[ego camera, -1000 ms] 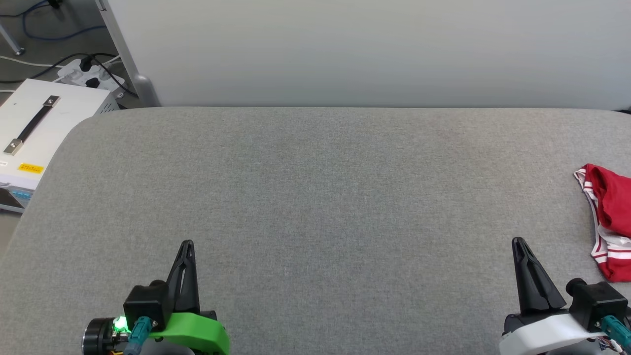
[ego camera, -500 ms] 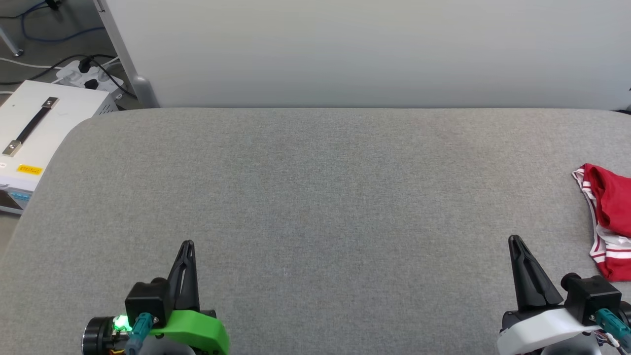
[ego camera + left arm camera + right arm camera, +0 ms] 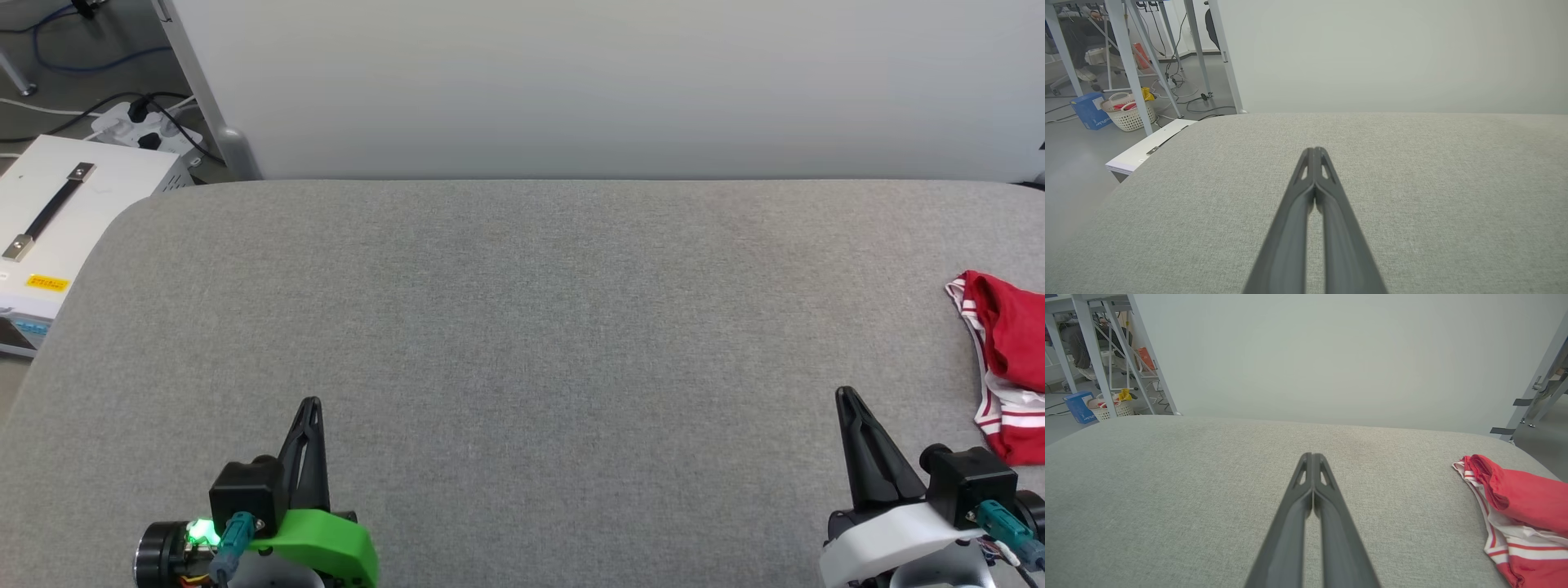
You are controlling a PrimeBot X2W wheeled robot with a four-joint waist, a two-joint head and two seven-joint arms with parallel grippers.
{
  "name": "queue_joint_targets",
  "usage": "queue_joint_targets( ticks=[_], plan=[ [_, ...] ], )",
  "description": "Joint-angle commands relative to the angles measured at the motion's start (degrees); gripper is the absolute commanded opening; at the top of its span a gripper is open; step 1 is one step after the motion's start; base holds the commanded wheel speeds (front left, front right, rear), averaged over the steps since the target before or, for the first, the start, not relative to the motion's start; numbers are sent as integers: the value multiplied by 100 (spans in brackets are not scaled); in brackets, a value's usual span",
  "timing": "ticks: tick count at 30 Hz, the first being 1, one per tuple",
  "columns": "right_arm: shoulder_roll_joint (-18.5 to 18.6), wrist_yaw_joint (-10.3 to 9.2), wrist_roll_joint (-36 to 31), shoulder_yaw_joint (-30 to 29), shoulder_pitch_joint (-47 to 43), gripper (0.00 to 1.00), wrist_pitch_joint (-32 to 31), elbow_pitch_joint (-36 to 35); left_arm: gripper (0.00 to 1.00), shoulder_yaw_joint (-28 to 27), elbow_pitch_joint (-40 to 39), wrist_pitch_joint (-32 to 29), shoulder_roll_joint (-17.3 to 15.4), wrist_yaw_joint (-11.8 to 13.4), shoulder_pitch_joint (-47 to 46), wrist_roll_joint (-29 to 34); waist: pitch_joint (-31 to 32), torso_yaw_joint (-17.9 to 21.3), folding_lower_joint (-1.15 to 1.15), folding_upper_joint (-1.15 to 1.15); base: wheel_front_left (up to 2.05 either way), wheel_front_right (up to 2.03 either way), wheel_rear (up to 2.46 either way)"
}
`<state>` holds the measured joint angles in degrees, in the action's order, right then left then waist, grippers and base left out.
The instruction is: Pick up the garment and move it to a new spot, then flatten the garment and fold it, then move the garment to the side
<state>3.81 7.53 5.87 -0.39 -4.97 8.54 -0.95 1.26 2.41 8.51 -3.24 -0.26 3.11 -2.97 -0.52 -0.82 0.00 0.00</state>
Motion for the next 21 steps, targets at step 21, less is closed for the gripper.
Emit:
queue_joint_targets(
  ticks=[21],
  plan=[
    [-43, -3, -226, 18, 244, 0, -303, 43, 0, -61, -103, -302, 22, 16, -180, 121, 17, 28, 0, 0, 0, 0, 0]
  ],
)
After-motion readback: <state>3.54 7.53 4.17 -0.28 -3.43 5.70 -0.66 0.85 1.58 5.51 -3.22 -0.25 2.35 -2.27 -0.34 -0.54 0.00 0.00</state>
